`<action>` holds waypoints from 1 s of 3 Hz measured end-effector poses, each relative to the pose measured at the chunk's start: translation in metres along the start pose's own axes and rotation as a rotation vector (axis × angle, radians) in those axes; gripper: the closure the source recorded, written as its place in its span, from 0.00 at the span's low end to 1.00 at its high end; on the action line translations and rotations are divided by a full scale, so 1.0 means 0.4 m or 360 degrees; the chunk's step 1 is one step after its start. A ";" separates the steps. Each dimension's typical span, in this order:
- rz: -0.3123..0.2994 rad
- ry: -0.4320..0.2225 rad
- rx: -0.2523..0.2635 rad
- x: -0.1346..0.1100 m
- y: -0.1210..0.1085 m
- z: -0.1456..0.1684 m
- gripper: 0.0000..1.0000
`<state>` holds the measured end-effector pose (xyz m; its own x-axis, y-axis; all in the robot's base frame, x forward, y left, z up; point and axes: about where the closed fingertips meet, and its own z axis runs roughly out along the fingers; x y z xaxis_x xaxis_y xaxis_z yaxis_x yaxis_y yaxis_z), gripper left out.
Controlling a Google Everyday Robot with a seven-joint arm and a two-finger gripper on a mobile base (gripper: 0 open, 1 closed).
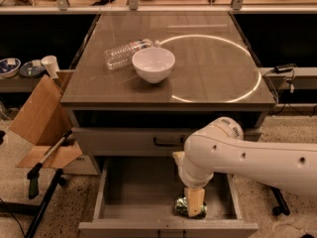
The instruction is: Pick green can from middle drawer and place on counter
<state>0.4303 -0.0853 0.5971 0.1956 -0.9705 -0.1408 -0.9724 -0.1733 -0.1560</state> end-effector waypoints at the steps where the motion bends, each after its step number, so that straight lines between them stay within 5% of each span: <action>1: -0.0017 0.0003 -0.0074 0.015 -0.005 0.079 0.00; 3: -0.0006 0.0011 -0.0117 0.030 -0.016 0.150 0.00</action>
Offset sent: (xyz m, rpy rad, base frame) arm 0.0069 -0.0002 -0.0256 -0.0107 0.0332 0.0138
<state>0.4468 -0.0859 0.5376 0.1985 -0.9710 -0.1333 -0.9785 -0.1884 -0.0845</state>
